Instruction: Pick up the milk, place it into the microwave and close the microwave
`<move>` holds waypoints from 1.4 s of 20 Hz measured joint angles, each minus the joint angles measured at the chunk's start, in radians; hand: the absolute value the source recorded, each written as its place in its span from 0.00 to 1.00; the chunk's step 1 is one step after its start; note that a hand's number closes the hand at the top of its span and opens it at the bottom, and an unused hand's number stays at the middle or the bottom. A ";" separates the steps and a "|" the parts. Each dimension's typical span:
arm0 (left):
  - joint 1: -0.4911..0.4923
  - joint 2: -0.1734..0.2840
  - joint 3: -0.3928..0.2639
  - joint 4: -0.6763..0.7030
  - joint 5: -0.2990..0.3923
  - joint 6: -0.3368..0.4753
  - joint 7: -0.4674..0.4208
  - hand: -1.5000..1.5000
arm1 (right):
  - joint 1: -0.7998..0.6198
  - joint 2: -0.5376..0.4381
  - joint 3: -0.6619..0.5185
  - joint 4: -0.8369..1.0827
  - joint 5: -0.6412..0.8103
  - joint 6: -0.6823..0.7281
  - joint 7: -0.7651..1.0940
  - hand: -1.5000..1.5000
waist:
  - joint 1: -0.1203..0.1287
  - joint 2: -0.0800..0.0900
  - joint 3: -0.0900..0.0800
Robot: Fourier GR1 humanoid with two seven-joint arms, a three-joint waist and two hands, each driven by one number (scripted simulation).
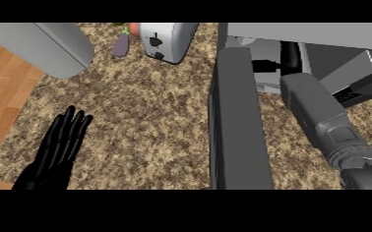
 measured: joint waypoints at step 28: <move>-0.222 0.031 -0.147 0.327 -0.115 -0.085 0.004 1.00 | 0.329 0.101 -0.015 -0.118 -0.047 0.323 -0.242 0.00 | -0.122 -0.054 -0.006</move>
